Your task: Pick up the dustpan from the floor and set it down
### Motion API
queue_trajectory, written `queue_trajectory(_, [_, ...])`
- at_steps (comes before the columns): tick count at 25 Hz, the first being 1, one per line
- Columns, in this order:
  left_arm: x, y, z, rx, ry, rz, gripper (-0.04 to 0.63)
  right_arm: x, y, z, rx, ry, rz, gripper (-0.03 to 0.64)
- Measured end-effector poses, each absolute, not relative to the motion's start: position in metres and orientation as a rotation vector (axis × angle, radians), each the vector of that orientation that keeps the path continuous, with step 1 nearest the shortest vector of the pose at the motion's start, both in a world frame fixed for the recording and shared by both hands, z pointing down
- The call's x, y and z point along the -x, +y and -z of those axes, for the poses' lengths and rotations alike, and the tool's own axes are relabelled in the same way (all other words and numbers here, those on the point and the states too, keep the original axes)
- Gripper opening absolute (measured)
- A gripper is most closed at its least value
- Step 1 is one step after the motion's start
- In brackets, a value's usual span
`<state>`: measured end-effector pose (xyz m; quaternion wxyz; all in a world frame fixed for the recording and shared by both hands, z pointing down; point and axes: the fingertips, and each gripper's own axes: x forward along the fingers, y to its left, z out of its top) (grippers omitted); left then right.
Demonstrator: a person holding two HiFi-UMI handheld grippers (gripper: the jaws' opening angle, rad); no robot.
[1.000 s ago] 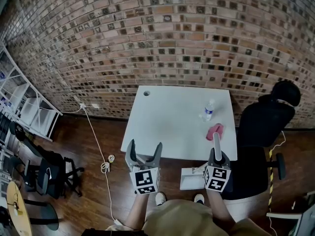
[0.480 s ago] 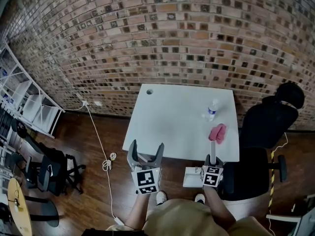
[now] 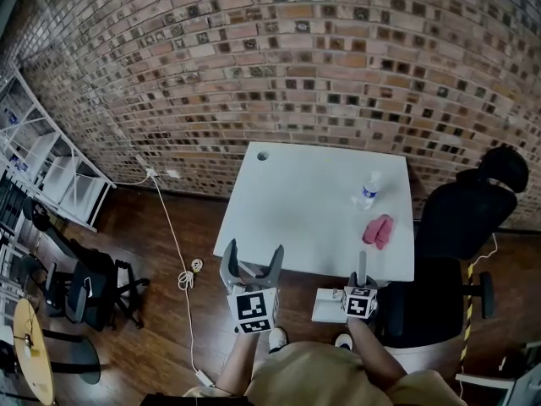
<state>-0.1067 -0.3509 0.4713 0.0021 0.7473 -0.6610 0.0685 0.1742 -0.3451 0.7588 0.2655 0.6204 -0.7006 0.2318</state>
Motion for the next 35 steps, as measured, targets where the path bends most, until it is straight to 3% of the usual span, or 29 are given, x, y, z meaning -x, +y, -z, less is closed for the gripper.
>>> queue_trajectory(27, [0.122, -0.341, -0.480, -2.298, -2.104, -0.246, 0.420, -0.158, -0.378, -0.802, -1.504, -1.939, -0.705, 0.064])
queue_trajectory(31, [0.124, -0.339, -0.482, -2.289, -2.110, -0.243, 0.420, -0.153, -0.373, -0.802, -1.473, -1.976, -0.716, 0.138])
queue_trajectory(33, [0.124, -0.339, -0.482, -2.288, -2.111, -0.240, 0.420, -0.150, -0.365, -0.806, -1.444, -2.010, -0.737, 0.240])
queue_trajectory(35, [0.123, -0.339, -0.482, -2.288, -2.109, -0.233, 0.420, -0.149, -0.355, -0.806, -1.424, -2.045, -0.752, 0.296])
